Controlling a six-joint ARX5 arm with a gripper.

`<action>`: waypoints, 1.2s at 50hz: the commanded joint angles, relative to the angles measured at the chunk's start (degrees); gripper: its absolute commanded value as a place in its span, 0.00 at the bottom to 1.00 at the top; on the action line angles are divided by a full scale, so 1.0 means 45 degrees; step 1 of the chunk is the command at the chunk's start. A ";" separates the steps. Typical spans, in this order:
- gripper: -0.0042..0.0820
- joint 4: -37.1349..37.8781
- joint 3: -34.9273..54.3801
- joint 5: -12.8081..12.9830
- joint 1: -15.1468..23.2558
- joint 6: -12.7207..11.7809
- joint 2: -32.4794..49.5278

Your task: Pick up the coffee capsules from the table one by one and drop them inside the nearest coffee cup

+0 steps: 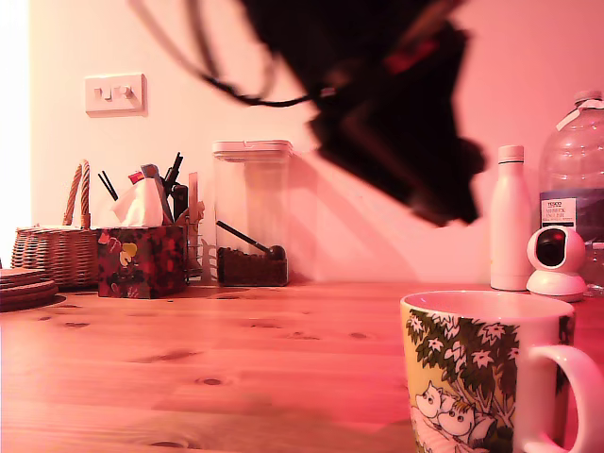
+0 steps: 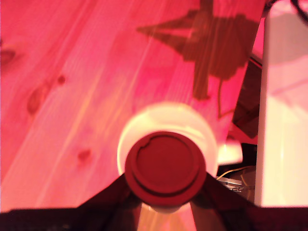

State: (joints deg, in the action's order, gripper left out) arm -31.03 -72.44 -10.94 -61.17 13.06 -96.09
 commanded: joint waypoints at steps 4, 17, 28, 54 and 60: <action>0.28 -0.0738 -0.0860 -0.0024 -0.0204 0.0117 -0.0937; 0.28 -0.1622 -0.1778 -0.0015 -0.0427 0.0155 -0.1826; 0.28 -0.1870 -0.1787 -0.0019 -0.0588 0.0155 -0.2069; 0.41 -0.1783 -0.1787 -0.0010 -0.0661 0.0073 -0.2069; 0.86 -0.1676 -0.1787 0.0151 -0.0661 -0.0306 -0.2069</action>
State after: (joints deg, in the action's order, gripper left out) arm -38.94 -80.14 -10.44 -63.99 13.45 -103.77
